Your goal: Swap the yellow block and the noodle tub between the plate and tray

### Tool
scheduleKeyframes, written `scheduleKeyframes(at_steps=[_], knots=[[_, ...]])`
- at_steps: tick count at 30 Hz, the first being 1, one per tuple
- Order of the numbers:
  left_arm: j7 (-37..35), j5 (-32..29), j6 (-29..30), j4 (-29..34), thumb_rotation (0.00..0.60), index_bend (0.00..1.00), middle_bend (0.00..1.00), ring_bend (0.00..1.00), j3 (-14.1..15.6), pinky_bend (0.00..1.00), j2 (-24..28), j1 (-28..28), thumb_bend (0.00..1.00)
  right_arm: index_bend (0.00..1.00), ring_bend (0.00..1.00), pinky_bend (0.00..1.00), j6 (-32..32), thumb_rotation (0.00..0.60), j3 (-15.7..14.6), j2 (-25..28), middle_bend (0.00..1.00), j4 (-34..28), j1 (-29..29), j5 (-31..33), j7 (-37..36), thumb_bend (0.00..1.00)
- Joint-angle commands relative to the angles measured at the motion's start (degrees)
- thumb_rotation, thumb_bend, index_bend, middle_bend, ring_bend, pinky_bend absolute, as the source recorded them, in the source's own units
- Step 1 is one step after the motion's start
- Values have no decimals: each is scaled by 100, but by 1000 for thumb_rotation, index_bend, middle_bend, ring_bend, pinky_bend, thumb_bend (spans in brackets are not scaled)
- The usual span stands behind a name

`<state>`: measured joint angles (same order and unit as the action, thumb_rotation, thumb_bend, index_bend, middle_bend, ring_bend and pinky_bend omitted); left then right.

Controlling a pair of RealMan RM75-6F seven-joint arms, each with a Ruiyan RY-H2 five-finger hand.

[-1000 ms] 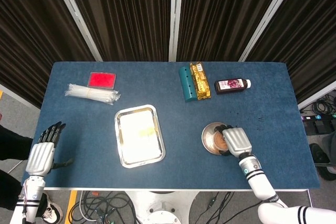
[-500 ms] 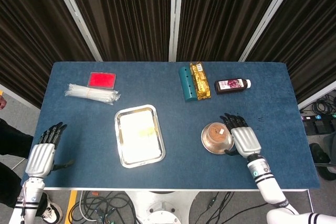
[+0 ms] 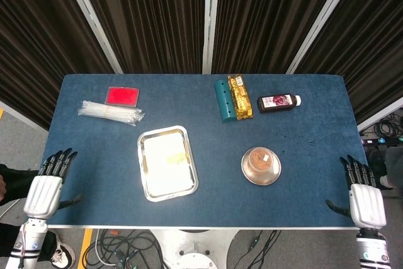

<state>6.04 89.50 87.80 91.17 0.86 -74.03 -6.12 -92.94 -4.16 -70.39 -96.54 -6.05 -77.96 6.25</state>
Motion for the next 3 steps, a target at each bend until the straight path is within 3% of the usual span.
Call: scheduleKeyframes(at_steps=[1,3], knots=[[0,-8,61,-109,600,71,47,0,-22,95,-47,78,30,0,0,0,-240,600,123,-134,0,393,219,-119,-166,0],[-7,-11,57,-148,600,71,50,0,-4,95,-48,103,30,0,0,0,-241,600,179,-152,0,439,256,-137,-152,0]])
